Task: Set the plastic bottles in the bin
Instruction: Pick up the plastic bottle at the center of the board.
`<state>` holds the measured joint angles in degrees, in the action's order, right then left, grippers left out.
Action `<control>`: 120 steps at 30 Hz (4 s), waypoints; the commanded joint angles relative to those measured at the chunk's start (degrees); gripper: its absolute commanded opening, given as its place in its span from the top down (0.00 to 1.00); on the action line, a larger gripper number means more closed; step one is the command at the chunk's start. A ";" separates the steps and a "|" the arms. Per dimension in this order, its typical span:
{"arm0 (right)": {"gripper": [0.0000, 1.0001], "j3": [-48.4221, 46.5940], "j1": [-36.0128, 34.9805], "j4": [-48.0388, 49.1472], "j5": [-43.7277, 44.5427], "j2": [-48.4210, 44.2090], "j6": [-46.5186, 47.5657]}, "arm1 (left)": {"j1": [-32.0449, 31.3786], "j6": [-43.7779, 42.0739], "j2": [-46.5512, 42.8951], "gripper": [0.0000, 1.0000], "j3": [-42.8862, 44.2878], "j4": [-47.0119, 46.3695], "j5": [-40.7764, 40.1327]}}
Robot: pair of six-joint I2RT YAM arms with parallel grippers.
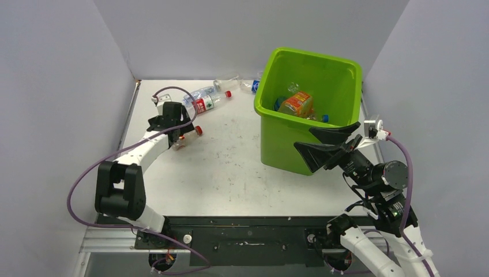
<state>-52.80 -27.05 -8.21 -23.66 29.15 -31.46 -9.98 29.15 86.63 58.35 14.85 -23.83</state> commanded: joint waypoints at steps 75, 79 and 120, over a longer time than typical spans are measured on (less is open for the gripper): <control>0.09 -16.97 0.46 0.37 -7.32 9.47 -1.02 | -9.25 -13.50 -34.26 0.83 -8.26 -23.35 32.28; 0.08 -20.91 0.08 8.42 -11.04 16.82 -4.34 | -11.02 -9.58 -46.85 0.87 -24.98 -47.87 45.94; 0.15 -34.06 -54.82 7.47 51.70 45.51 26.88 | -23.59 -11.44 -57.13 0.98 -31.62 -50.53 47.41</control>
<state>-85.86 -81.80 -5.52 28.64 73.03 -4.73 -33.30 18.76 29.67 26.68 -33.47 24.03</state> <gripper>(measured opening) 0.882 0.488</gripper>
